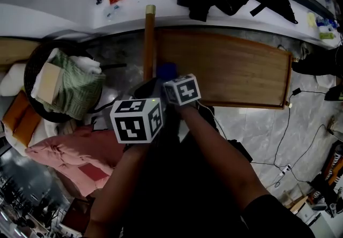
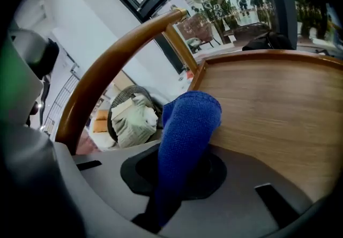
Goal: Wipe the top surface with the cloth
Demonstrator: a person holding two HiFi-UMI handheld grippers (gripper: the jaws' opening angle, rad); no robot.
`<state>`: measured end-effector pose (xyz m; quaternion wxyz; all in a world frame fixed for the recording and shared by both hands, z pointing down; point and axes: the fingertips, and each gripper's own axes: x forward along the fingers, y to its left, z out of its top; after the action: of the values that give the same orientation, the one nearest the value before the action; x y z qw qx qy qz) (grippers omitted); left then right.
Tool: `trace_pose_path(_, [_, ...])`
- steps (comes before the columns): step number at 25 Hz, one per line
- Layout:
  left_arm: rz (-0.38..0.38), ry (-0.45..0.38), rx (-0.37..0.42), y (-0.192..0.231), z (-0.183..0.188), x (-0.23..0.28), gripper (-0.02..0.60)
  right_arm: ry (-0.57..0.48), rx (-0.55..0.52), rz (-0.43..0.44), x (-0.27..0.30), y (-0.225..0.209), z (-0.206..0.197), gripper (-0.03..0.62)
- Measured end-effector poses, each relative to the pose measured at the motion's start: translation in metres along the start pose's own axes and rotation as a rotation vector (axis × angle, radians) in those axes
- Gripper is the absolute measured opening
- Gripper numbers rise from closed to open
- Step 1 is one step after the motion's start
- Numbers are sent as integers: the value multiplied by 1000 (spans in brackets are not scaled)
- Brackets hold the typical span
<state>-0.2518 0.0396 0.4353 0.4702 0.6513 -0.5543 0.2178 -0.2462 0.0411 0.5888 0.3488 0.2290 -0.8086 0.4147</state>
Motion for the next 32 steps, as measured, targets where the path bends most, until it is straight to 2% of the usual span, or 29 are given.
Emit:
trace_pose_path(6, [1,12,-2,5,-7,3,9,17,-54,-13,1,-1,8,48])
trace_pose_path(13, [-8,48,13,-10,-11,20,9,50,-82,-38,-10,-14,-2,48])
trace_pose_path(20, [-8,103,49,-39,-21,49,9,41,-61,-119,-56,-76,-12,48])
trace_pose_path(27, [-2,196,103,-81,-48,89,9,32,-32,-199,-115,-146,-27,48])
trace_pose_path(32, [-7,227,139,-118,-58,118,9,21,3,-212,-154,-190,-43,48])
